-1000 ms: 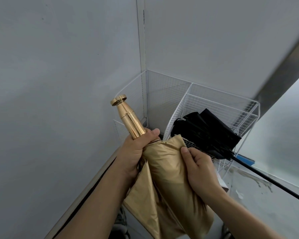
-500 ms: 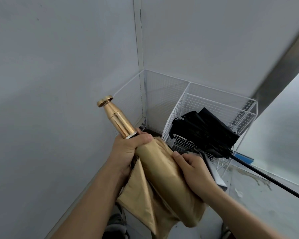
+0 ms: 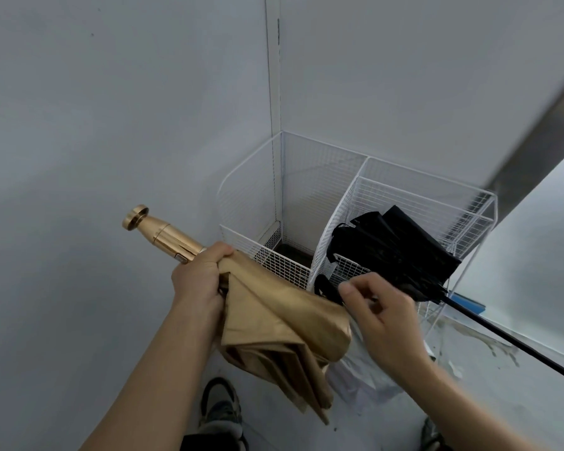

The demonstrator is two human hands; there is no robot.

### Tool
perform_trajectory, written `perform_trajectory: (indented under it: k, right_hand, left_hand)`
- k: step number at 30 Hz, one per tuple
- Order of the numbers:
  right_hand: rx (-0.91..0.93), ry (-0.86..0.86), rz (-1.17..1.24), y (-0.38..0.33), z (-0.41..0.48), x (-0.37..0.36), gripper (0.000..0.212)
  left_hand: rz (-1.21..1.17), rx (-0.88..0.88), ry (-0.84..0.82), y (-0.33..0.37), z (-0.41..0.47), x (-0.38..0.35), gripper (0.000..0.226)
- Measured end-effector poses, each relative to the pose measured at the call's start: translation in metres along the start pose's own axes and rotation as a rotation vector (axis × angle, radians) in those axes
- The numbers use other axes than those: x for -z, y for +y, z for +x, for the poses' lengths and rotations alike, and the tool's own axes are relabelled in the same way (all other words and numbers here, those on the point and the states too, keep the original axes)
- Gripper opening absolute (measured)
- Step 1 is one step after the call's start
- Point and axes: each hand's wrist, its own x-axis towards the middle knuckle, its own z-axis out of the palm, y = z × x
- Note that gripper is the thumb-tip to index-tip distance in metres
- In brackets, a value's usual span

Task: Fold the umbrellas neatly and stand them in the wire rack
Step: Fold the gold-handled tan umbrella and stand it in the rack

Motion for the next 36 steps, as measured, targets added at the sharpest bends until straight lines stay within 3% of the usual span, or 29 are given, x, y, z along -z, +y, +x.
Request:
perform_trajectory:
  k: [3, 6, 10, 14, 18, 21, 24, 27, 31, 36]
  right_hand:
    - [0.042, -0.298, 0.084, -0.001, -0.012, -0.011, 0.041]
    - [0.072, -0.429, 0.073, -0.001, -0.019, -0.016, 0.051]
    - [0.072, -0.419, 0.107, -0.005, -0.021, -0.016, 0.048]
    - [-0.071, -0.291, 0.212, -0.005, -0.011, -0.012, 0.039]
    - [-0.111, -0.465, -0.135, 0.003, -0.006, -0.005, 0.041]
    - [-0.154, -0.538, -0.145, 0.002, -0.007, -0.006, 0.036]
    - [-0.101, -0.428, -0.265, 0.0, -0.008, -0.006, 0.043]
    - [0.029, -0.324, -0.105, -0.009, -0.011, -0.003, 0.054]
    - [0.028, -0.475, 0.019, -0.018, -0.022, -0.006, 0.061]
    - [0.02, -0.537, 0.049, -0.02, -0.021, -0.006, 0.061]
  left_hand:
    - [0.04, -0.055, 0.076, -0.001, 0.0, 0.0, 0.025]
    - [0.038, -0.093, 0.1, 0.0, -0.002, -0.002, 0.027]
    - [0.051, -0.113, 0.081, -0.002, -0.004, -0.004, 0.028]
    - [0.072, -0.117, -0.034, -0.004, -0.005, -0.007, 0.024]
    - [0.074, -0.043, -0.169, -0.007, -0.008, -0.008, 0.02]
    - [0.041, 0.012, -0.203, -0.008, -0.012, -0.009, 0.018]
    - [0.047, 0.024, -0.127, -0.009, -0.009, -0.009, 0.025]
    - [0.041, 0.025, -0.002, -0.007, -0.002, -0.008, 0.031]
    - [0.068, -0.025, 0.069, -0.007, -0.002, -0.008, 0.025]
    - [0.118, -0.095, 0.057, -0.013, -0.005, -0.012, 0.026]
